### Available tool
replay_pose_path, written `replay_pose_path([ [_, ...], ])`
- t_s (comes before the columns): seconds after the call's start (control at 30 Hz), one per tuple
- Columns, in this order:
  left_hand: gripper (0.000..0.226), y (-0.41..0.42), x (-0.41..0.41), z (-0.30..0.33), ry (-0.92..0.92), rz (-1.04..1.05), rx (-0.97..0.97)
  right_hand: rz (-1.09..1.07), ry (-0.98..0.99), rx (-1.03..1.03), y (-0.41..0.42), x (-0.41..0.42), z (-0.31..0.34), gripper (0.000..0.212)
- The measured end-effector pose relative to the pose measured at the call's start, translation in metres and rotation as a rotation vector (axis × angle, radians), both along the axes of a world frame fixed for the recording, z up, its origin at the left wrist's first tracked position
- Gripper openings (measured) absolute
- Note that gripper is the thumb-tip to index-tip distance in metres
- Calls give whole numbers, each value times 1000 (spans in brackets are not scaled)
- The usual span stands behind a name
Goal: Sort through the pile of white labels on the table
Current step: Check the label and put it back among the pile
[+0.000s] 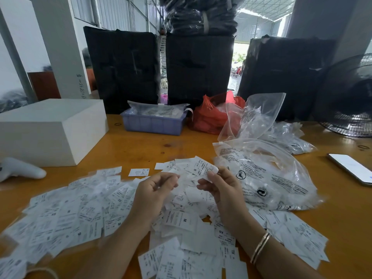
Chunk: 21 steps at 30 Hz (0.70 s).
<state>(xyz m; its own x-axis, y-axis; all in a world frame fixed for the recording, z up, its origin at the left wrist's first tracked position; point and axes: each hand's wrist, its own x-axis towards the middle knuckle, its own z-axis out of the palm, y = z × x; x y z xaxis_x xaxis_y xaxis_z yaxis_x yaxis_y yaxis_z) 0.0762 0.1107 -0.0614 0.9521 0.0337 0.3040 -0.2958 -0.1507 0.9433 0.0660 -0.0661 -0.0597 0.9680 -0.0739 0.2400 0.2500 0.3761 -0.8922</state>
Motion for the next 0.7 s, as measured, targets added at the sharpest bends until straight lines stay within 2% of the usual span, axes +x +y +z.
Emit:
replay_pose_path([
  [0.07,8,1,0,1,-1,-5,-14,21,-4,20,-1,0,0,23],
  [0.2,7,1,-1,1,3,-6,-9,55,-8,-17,0,0,0,8],
  [0.4,7,2,-1,3,8,-1,-14,-3,-3,-15,-2,3,-4,20],
  [0.7,7,3,-1,3,-27,-2,17,80,-17,-116,2,-1,-2,19],
])
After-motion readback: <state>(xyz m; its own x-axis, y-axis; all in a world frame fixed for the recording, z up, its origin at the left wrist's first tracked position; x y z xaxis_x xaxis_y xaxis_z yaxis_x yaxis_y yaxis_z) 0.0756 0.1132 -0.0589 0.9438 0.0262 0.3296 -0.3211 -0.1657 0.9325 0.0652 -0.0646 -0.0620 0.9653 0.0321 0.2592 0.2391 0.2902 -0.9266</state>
